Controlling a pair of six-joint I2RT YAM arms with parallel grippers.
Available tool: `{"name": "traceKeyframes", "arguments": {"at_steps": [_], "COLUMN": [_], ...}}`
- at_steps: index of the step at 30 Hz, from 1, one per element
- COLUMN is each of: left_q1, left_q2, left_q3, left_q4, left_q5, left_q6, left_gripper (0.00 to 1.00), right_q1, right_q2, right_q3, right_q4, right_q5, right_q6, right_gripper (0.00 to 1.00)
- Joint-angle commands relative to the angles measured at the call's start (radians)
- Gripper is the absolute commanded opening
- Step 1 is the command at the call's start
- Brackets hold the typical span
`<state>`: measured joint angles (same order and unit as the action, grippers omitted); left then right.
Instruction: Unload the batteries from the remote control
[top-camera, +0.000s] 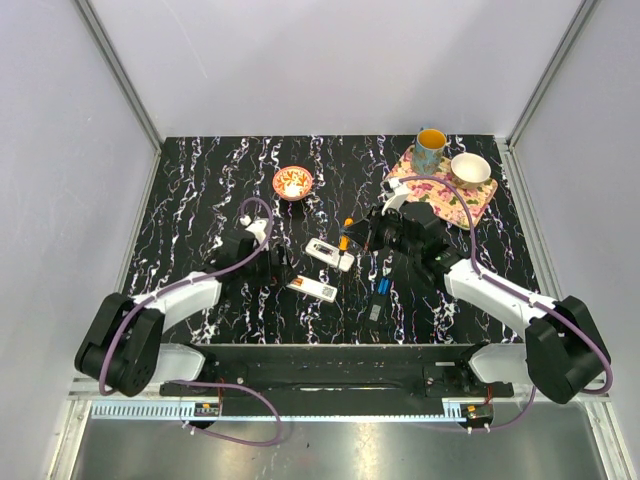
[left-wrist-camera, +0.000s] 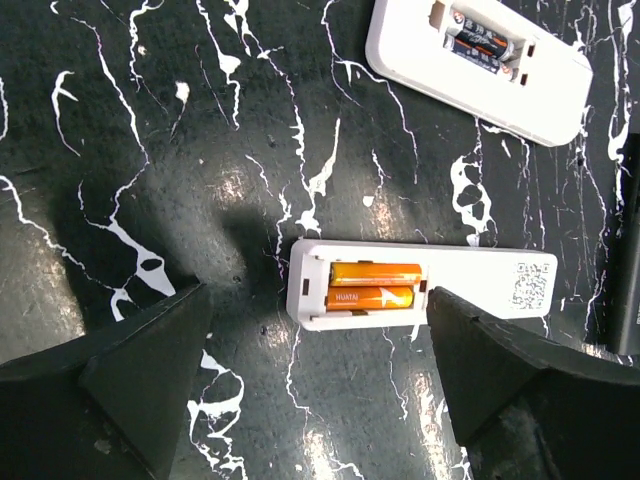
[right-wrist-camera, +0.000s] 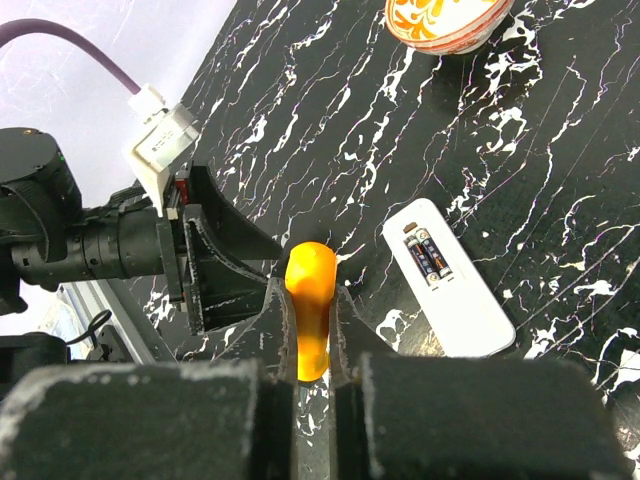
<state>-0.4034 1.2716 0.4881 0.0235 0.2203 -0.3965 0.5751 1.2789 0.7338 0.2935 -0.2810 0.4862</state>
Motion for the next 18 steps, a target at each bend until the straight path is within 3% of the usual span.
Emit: {"name": "traceKeyframes", "arguments": {"at_steps": [1, 18], "left_q1": [0.006, -0.058], "left_q2": [0.060, 0.135], "left_q3": [0.061, -0.029], "left_q4": [0.067, 0.214], "left_q5": [0.004, 0.120], "left_q6": [-0.005, -0.077], "left_gripper": [0.93, 0.82], "right_q1": [-0.003, -0.003], "right_q2": [-0.030, -0.019], "right_q3": [-0.001, 0.001], "right_q4": [0.018, 0.018], "right_q5": [0.000, -0.024], "right_q6": [-0.003, 0.012], "right_gripper": [0.00, 0.00]}}
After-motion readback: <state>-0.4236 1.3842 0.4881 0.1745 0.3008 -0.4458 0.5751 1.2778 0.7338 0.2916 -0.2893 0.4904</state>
